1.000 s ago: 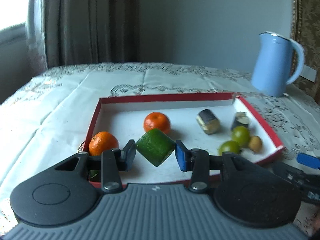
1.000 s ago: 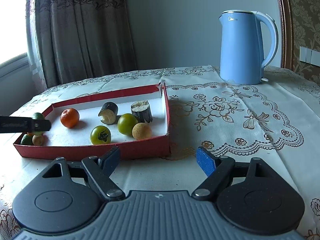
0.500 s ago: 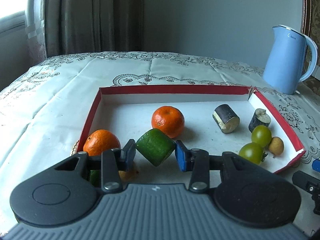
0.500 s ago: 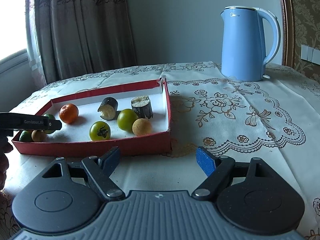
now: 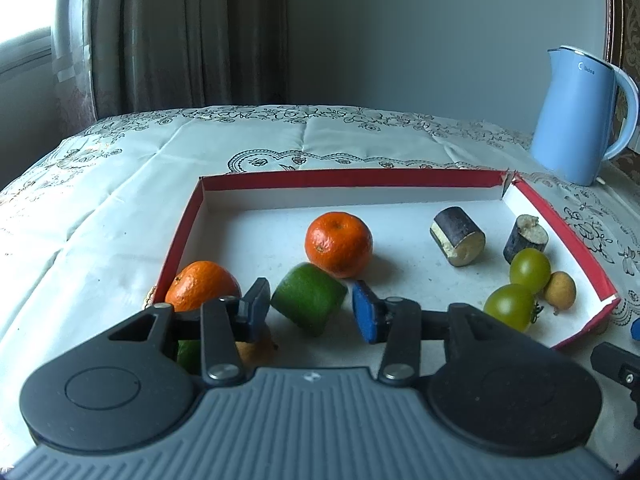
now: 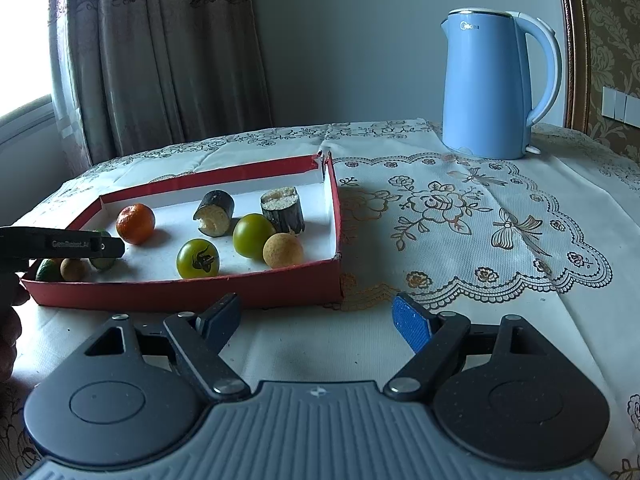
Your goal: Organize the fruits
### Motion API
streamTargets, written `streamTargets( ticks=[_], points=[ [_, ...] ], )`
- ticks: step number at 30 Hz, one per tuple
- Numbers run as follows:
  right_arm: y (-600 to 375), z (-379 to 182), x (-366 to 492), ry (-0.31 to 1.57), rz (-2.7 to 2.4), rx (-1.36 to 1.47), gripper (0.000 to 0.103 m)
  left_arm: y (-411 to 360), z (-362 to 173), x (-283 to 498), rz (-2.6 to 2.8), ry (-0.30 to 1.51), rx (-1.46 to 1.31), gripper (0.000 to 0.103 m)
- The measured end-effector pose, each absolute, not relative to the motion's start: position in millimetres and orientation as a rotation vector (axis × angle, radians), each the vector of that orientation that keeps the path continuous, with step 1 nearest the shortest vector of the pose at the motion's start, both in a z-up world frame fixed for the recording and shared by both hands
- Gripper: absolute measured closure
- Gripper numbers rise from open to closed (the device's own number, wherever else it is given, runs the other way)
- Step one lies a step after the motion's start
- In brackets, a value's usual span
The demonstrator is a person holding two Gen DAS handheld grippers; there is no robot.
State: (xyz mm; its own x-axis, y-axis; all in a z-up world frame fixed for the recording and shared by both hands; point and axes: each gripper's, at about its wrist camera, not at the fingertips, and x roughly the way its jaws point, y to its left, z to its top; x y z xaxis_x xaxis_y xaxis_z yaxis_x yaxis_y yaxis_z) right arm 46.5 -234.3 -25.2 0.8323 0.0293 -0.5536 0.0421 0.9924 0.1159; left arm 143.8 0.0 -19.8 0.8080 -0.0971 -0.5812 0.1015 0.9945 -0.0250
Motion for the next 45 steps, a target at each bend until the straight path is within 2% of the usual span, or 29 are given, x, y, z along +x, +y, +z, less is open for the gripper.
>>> streamTargets(
  ticks=[2, 4, 9, 11, 13, 25, 28, 45],
  points=[
    [-234.2, -25.8, 47.1, 0.593, -0.007, 0.125, 0.02, 0.4, -18.1, 139.9, -0.116, 0.617, 0.004, 0.052],
    [-234.4, -26.2, 47.7, 0.596, -0.007, 0.126, 0.02, -1.1, -16.5, 135.4, -0.105, 0.607, 0.02, 0.038],
    [-234.7, -27.6, 49.7, 0.606, -0.008, 0.128, 0.02, -2.0, -12.9, 123.4, -0.112, 0.6, 0.024, 0.034],
    [-235.1, -28.0, 49.9, 0.606, -0.009, 0.129, 0.02, -2.2, -11.0, 118.4, -0.104, 0.599, 0.029, 0.03],
    [-235.1, -28.1, 49.7, 0.605, -0.01, 0.129, 0.02, -1.8, -7.3, 110.5, -0.077, 0.574, 0.035, 0.018],
    [-233.4, -19.1, 40.2, 0.571, -0.041, 0.152, 0.02, 6.3, 17.0, 61.8, -0.036, 0.517, 0.03, 0.0],
    [-230.0, -13.7, 30.3, 0.554, -0.02, 0.208, 0.014, 4.5, 20.2, 47.6, -0.018, 0.5, 0.049, 0.0],
    [-193.8, 2.4, 25.3, 0.55, -0.134, 0.157, 0.013, -6.2, 27.0, 18.8, 0.009, 0.508, 0.034, 0.0]
  ],
)
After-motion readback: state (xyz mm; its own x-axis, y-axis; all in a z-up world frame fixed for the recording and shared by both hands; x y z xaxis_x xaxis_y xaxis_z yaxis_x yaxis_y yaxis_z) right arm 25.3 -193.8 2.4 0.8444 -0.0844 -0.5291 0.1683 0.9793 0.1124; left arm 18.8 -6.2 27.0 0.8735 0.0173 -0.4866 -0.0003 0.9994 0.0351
